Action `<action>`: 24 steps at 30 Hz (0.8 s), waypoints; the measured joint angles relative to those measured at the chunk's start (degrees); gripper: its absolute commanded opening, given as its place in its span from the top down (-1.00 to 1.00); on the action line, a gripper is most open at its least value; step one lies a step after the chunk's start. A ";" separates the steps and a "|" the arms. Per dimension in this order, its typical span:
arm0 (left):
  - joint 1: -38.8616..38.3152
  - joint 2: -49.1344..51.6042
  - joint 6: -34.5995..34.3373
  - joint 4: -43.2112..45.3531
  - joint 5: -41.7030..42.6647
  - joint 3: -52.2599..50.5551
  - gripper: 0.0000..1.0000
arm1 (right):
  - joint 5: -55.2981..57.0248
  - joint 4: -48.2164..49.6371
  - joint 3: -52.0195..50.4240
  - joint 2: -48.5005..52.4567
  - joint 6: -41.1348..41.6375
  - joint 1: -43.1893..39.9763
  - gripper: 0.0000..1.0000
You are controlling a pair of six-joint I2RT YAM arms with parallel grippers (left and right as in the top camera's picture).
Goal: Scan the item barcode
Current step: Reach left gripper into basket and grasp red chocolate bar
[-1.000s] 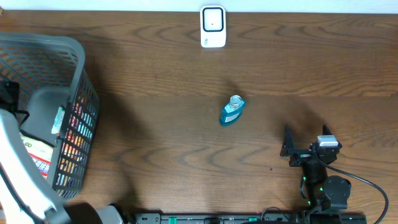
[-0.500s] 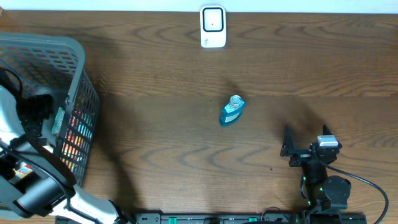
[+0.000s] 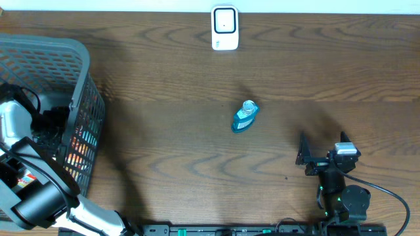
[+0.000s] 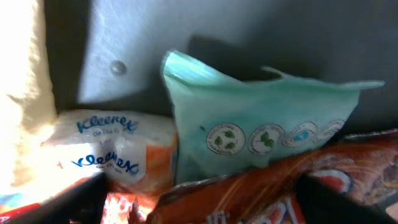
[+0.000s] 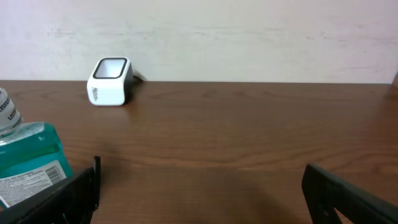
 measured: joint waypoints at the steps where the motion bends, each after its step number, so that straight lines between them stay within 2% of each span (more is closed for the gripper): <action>1: 0.00 0.00 0.37 0.07 0.50 -0.15 0.17 | 0.00 0.00 0.00 0.00 0.00 0.00 -0.99; 3: 0.00 0.00 0.48 0.26 1.75 -0.17 0.46 | 0.00 0.00 0.00 0.00 0.00 0.00 -0.99; 6: 0.00 -0.02 0.92 0.28 3.58 -0.17 0.63 | 0.00 0.00 0.00 0.00 0.00 0.00 -0.99; 11: 0.00 -0.68 2.45 0.13 4.98 0.04 0.63 | 0.00 0.00 0.00 0.00 0.00 0.00 -0.99; 12: 0.00 -1.20 2.67 -0.09 4.98 0.24 0.69 | 0.00 0.00 0.00 0.00 0.00 0.00 -0.98; 15: 0.00 -4.24 3.41 -0.24 5.20 1.22 0.70 | 0.00 0.00 0.00 0.00 0.00 0.00 -0.99; 20: 0.00 -14.29 3.54 1.25 5.73 3.72 0.71 | 0.00 0.00 0.00 0.00 0.00 0.00 -0.99; 23: 0.00 -21.62 3.61 3.39 5.99 4.81 0.85 | 0.00 0.00 0.00 0.00 0.00 0.00 -0.98; 24: 0.00 -24.17 3.50 4.07 6.01 4.92 0.84 | 0.00 0.00 0.00 0.00 0.00 0.00 -0.98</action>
